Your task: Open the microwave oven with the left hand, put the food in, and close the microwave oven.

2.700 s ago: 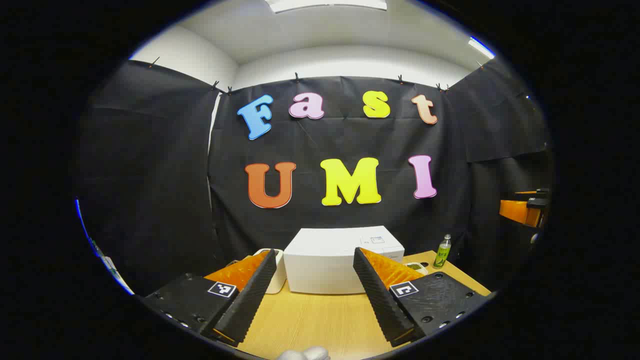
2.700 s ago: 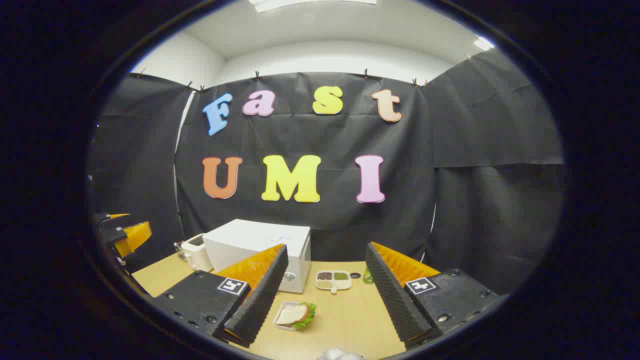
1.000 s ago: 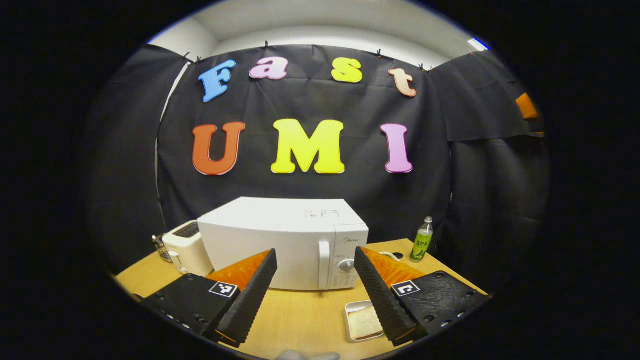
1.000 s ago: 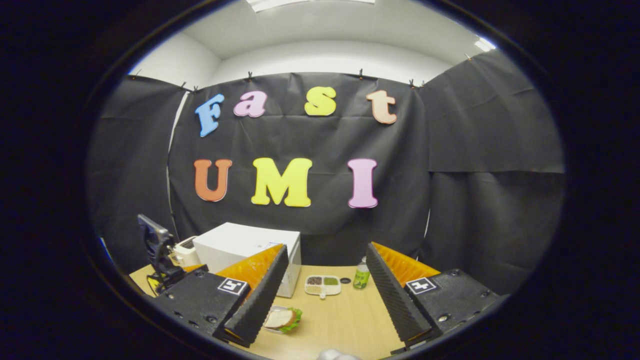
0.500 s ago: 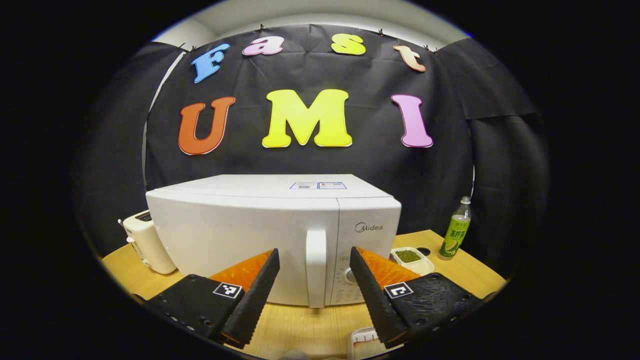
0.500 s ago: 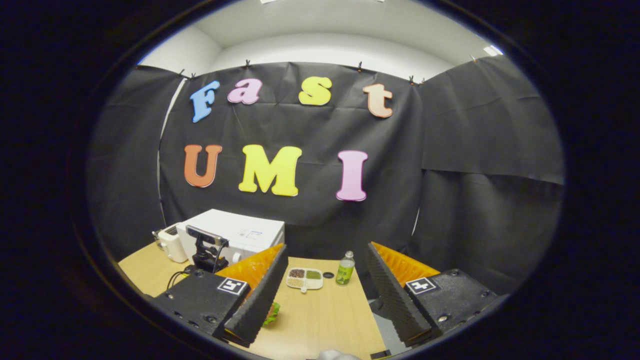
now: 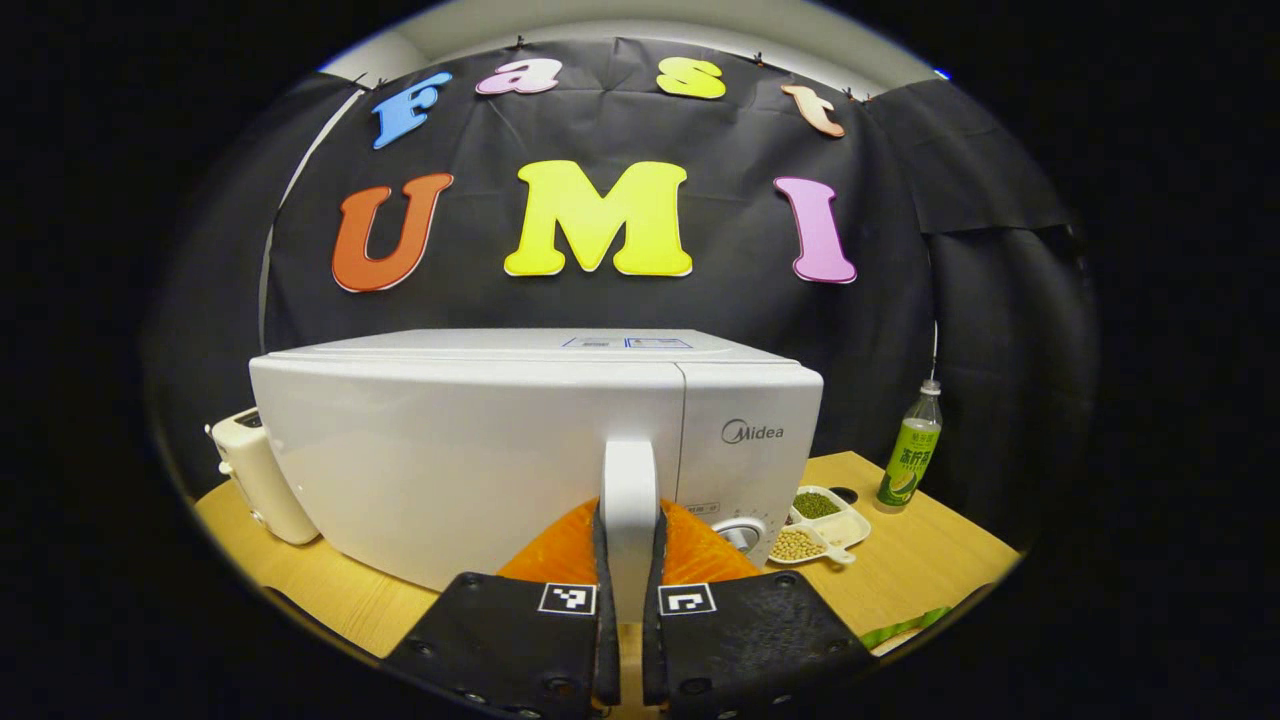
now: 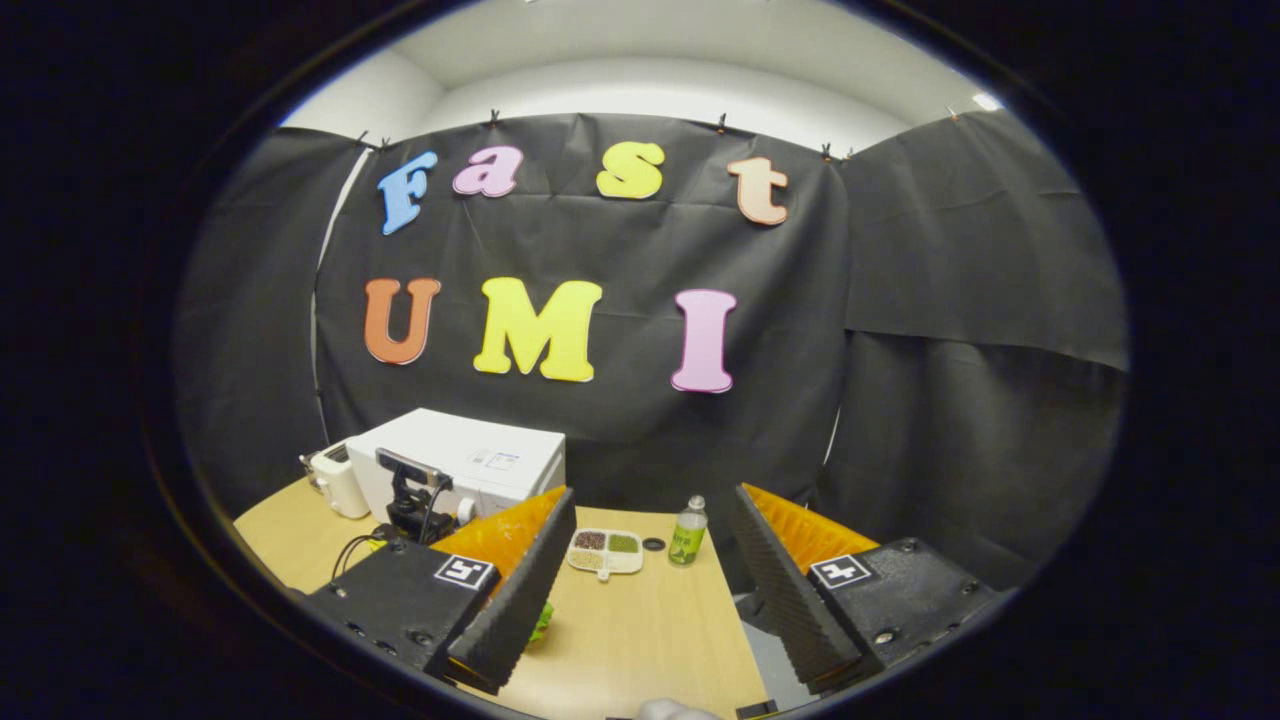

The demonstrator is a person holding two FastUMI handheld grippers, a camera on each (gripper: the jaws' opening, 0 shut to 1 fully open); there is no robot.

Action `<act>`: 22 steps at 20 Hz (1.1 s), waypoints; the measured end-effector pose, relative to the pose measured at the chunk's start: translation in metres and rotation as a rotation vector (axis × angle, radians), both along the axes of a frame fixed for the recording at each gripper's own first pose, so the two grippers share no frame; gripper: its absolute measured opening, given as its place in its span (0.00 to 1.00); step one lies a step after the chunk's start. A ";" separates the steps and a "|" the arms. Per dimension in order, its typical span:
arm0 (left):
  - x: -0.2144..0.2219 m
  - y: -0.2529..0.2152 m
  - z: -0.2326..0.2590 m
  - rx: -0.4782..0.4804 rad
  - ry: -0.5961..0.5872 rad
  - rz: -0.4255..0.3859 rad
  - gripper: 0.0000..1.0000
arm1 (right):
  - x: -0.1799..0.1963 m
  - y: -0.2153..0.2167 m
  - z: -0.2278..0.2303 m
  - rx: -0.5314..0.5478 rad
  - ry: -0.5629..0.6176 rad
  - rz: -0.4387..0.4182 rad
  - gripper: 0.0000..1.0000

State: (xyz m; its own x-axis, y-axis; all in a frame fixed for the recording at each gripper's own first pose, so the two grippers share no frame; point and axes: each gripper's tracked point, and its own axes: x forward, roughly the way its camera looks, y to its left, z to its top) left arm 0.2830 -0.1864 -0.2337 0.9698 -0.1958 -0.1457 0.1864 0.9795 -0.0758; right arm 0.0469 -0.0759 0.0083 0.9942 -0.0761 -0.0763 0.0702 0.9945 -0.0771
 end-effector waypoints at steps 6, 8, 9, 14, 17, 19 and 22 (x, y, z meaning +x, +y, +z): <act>-0.017 0.003 -0.002 -0.004 0.016 -0.022 0.03 | 0.006 0.010 0.002 -0.006 -0.006 0.038 0.92; -0.038 0.011 0.000 0.003 -0.017 -0.038 0.03 | 0.008 0.015 0.000 -0.006 -0.006 0.058 0.92; -0.051 0.016 -0.002 -0.001 -0.003 -0.042 0.03 | 0.008 0.019 0.001 -0.007 -0.012 0.071 1.00; -0.115 0.057 -0.007 0.023 0.043 -0.042 0.09 | 0.008 0.043 0.003 -0.042 -0.041 0.136 0.92; -0.143 0.094 -0.004 0.066 0.048 0.022 0.24 | 0.005 0.062 -0.005 -0.025 -0.037 0.186 1.00; -0.161 0.117 0.002 0.080 0.039 0.050 0.39 | 0.003 0.075 -0.013 -0.004 -0.023 0.216 0.92; -0.178 0.149 0.005 0.113 0.047 0.088 0.73 | -0.002 0.092 -0.020 0.022 -0.007 0.255 0.92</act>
